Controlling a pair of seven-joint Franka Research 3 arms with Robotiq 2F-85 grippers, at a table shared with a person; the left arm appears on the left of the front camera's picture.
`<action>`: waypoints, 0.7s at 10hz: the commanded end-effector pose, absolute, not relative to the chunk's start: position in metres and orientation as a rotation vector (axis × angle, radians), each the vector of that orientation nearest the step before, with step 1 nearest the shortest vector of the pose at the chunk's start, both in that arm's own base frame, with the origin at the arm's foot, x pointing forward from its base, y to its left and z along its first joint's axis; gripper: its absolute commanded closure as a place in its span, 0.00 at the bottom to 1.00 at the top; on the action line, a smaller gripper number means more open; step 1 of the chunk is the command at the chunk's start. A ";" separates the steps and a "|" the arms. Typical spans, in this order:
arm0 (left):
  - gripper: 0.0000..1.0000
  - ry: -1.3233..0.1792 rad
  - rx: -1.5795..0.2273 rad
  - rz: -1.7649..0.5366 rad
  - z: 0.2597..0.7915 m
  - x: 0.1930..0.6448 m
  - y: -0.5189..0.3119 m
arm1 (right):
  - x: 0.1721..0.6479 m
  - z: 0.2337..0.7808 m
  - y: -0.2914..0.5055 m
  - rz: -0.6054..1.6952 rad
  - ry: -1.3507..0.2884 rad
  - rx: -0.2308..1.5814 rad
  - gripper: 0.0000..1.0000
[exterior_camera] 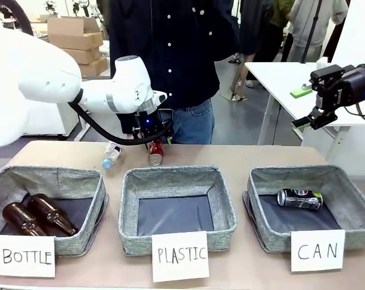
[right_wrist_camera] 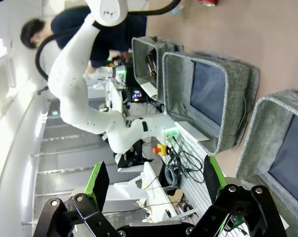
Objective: Sort the can waste into the basket.
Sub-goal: Pick up the can waste from the table and place it in the right Fabric basket.
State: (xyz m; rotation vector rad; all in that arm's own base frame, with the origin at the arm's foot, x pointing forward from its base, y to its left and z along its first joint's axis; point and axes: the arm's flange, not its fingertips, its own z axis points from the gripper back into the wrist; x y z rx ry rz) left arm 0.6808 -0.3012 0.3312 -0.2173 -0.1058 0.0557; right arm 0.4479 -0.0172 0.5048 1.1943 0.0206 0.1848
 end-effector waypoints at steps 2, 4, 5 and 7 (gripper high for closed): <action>0.58 -0.058 -0.169 0.098 0.317 0.698 -0.295 | 0.447 0.507 -0.020 0.203 0.023 1.190 0.00; 1.00 -0.062 -0.186 0.087 0.313 0.698 -0.294 | 0.447 0.507 -0.020 0.203 0.023 1.190 0.00; 1.00 -0.066 -0.186 0.090 0.313 0.698 -0.293 | 0.447 0.507 -0.020 0.203 0.023 1.190 0.00; 0.87 -0.068 -0.184 0.093 0.314 0.699 -0.291 | 0.447 0.507 -0.020 0.203 0.023 1.190 0.00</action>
